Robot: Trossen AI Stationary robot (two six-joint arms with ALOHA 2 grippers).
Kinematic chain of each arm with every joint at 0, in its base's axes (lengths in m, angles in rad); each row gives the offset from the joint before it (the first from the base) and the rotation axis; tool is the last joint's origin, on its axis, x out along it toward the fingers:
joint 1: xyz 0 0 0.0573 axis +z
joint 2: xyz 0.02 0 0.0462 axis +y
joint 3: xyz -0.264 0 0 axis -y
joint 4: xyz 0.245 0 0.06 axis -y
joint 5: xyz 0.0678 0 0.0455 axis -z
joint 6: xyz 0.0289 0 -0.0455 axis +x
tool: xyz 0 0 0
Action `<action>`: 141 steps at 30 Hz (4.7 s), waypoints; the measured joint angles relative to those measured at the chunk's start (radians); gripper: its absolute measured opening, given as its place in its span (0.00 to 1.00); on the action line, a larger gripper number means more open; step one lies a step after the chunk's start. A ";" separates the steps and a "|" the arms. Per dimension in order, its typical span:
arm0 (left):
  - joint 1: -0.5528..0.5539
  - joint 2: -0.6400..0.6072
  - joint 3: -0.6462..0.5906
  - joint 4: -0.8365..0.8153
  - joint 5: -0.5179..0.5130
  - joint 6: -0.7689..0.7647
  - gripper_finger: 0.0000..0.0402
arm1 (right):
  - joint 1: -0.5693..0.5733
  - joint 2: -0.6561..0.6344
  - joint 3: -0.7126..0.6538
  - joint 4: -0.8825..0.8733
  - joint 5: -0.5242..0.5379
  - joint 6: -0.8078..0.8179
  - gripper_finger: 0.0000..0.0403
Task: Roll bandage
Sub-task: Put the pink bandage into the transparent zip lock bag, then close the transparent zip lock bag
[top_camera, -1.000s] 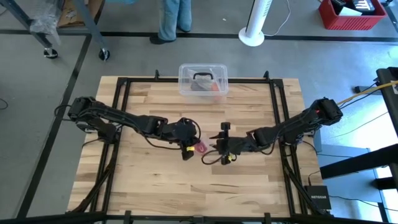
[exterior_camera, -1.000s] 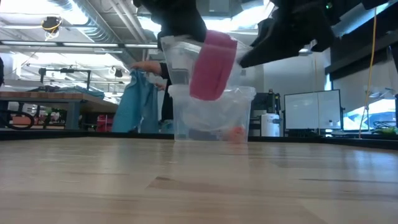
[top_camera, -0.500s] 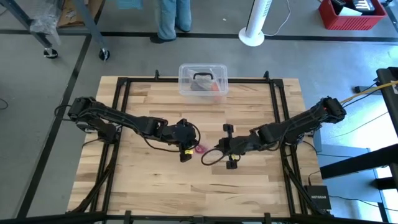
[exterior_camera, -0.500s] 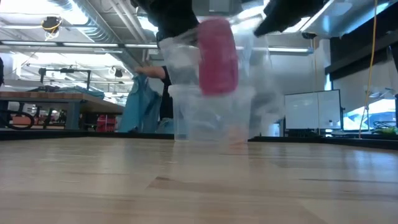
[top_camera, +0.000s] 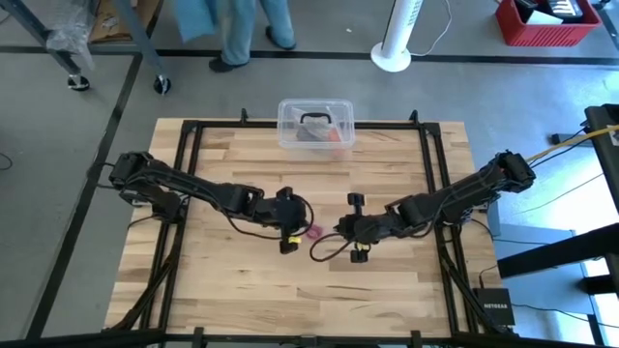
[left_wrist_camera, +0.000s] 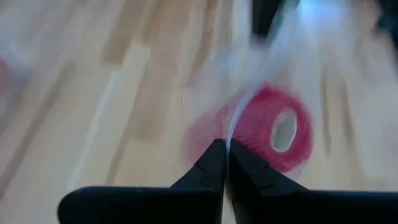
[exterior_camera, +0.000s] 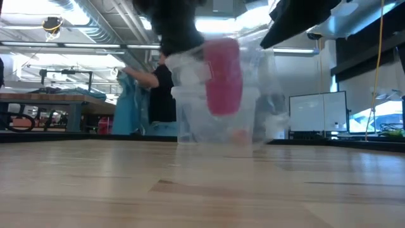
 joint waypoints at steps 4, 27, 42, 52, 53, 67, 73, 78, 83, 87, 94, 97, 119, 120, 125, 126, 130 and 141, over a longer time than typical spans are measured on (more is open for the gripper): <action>-0.002 -0.029 0.034 -0.101 -0.020 -0.026 0.01 | -0.001 0.000 0.000 0.004 0.005 -0.001 0.01; -0.051 -0.036 0.065 -0.077 -0.065 0.032 0.01 | 0.000 0.000 -0.001 0.000 0.009 -0.005 0.01; -0.072 -0.093 0.173 -0.203 -0.068 0.006 0.34 | 0.000 0.000 -0.001 -0.005 0.012 -0.003 0.01; -0.156 -0.097 0.081 -0.357 -0.166 -0.050 0.35 | 0.000 0.000 -0.001 -0.001 0.013 0.016 0.01; -0.156 -0.096 0.058 -0.356 -0.168 -0.053 0.34 | 0.000 0.000 0.000 -0.001 0.013 0.016 0.01; -0.106 -0.096 -0.167 -0.107 -0.200 0.006 0.33 | 0.000 0.000 0.000 -0.006 0.021 0.015 0.01; -0.105 -0.096 -0.167 -0.064 -0.200 0.037 0.33 | 0.000 0.000 0.000 -0.006 0.021 0.014 0.01; -0.104 -0.096 -0.167 -0.075 -0.200 0.044 0.30 | 0.000 0.000 0.000 -0.006 0.021 0.013 0.01; -0.104 -0.096 -0.167 -0.076 -0.198 0.041 0.21 | 0.000 0.000 0.000 -0.006 0.021 0.013 0.01; -0.104 -0.096 -0.167 -0.067 -0.198 0.044 0.13 | 0.000 0.000 0.000 -0.006 0.021 0.013 0.01; -0.097 -0.082 -0.168 -0.072 -0.200 0.047 0.01 | 0.000 0.000 0.000 -0.005 0.021 0.013 0.01; -0.096 -0.080 -0.168 -0.077 -0.201 0.045 0.01 | 0.000 0.000 0.000 -0.004 0.021 0.013 0.01; -0.121 -0.088 -0.137 -0.067 -0.201 0.059 0.00 | -0.013 -0.001 0.282 -0.150 -0.022 -0.038 0.36; -0.121 -0.088 -0.137 -0.067 -0.201 0.059 0.00 | -0.016 0.008 0.268 -0.089 -0.036 -0.064 0.37; -0.122 -0.088 -0.137 -0.059 -0.201 0.059 0.00 | -0.056 0.118 0.223 0.099 -0.077 -0.148 0.37; -0.124 -0.088 -0.137 -0.058 -0.201 0.062 0.00 | -0.065 0.145 0.223 0.122 -0.077 -0.166 0.37; -0.131 -0.088 -0.137 -0.051 -0.201 0.063 0.00 | -0.098 0.245 0.223 0.199 -0.080 -0.199 0.36; -0.140 -0.088 -0.137 -0.027 -0.202 0.074 0.00 | -0.138 0.347 0.224 0.253 -0.107 -0.214 0.36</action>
